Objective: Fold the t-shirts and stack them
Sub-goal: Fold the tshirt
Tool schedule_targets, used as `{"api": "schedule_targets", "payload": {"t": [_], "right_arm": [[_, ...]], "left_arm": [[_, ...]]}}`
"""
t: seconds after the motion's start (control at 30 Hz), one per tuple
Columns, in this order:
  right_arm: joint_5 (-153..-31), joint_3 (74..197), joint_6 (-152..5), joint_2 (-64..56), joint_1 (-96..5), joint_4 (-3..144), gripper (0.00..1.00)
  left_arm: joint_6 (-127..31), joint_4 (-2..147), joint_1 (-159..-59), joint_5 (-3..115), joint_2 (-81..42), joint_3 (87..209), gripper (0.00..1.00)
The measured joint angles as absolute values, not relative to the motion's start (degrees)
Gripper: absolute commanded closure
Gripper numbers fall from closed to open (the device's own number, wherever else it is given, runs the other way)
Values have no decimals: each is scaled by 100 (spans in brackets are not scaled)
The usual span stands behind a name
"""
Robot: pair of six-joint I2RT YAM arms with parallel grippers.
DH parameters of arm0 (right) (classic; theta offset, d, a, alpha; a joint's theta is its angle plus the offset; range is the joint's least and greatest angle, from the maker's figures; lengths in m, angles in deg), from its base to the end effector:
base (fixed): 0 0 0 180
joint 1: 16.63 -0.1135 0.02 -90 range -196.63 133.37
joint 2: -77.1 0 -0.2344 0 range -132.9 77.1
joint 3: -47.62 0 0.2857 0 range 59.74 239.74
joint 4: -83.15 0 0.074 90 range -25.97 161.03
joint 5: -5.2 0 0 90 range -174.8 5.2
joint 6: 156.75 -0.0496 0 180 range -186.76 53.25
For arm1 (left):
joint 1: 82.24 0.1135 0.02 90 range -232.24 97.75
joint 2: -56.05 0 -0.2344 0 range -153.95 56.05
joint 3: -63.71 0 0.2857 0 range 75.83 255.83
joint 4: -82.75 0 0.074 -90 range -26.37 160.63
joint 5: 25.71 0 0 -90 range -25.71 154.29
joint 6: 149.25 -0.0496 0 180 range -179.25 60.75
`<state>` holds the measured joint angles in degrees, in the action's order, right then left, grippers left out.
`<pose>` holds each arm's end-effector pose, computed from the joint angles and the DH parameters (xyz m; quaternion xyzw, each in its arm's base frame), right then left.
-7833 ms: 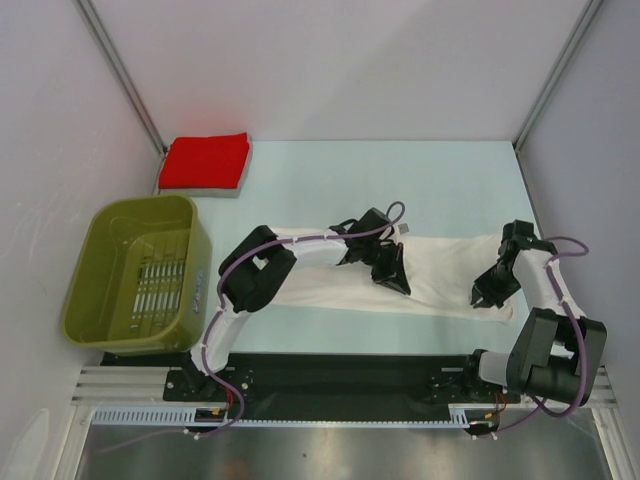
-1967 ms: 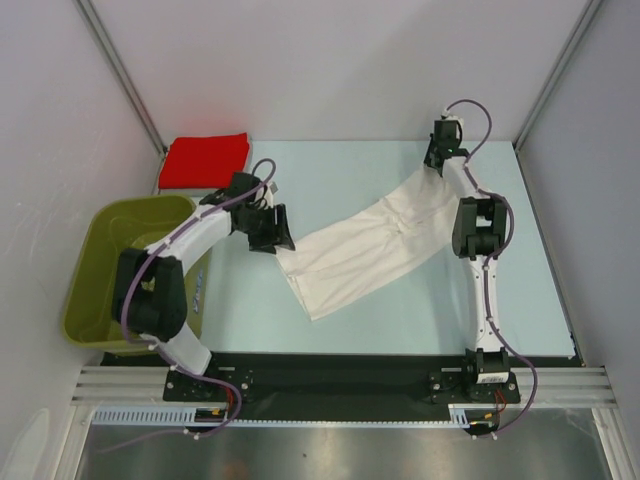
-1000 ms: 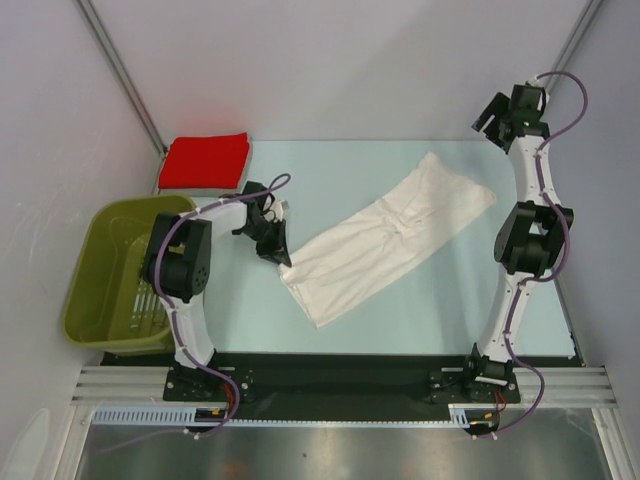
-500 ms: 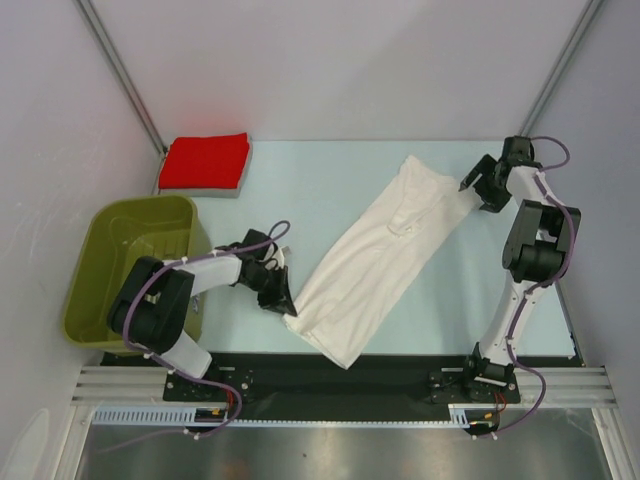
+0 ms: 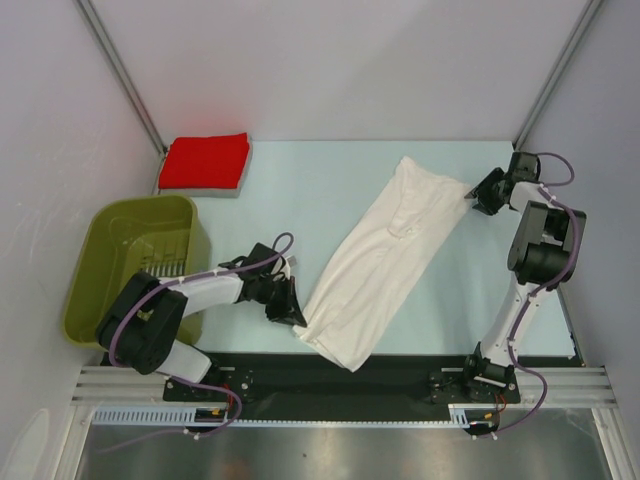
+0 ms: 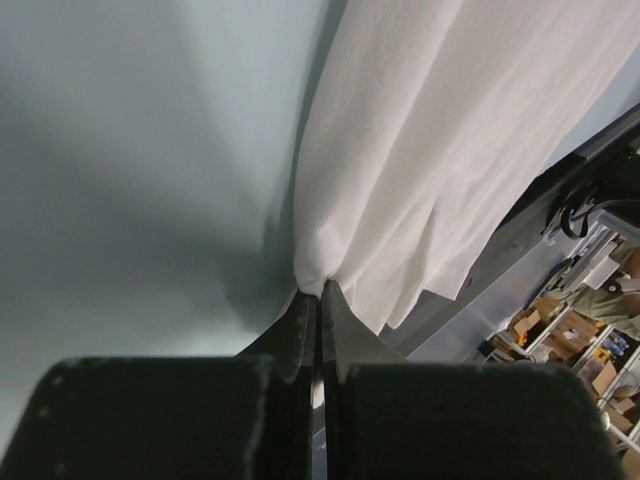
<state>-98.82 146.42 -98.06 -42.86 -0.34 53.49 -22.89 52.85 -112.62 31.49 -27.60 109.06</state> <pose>0.4647 -0.1233 0.1188 0.3399 0.8721 0.1575 0.3149 0.2118 -0.1553 0.0620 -0.0042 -0.9435 0.3313 0.0010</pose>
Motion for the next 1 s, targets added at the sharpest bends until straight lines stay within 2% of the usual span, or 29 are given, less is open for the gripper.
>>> {"api": "schedule_targets", "payload": {"t": [0.1,0.13,0.17,0.2,0.3,0.83,1.0], "right_arm": [[-9944,14642,-9925,-4515,-56,5712,55],[-9950,14642,-9955,-4590,-56,5804,60],[-10027,14644,-10047,-4684,-56,5954,60],[-10022,14721,-10097,-4771,-58,6046,67],[-10090,15149,-10189,-5160,-73,6236,78],[-10097,18841,-10985,-7678,-775,6553,76],[-10051,19332,-11033,-8010,-943,6625,75]], "left_arm": [[-2167,5398,-11279,3147,-2754,10854,100],[-2139,5440,-11286,3145,-2756,10843,100],[-2123,5453,-11290,3145,-2754,10841,100],[-2104,5488,-11290,3142,-2756,10836,100],[-2016,5619,-11299,3121,-2756,10799,100],[-1218,6946,-11939,2957,-3418,10948,100],[-768,7444,-12529,3013,-3772,11217,100]]}}
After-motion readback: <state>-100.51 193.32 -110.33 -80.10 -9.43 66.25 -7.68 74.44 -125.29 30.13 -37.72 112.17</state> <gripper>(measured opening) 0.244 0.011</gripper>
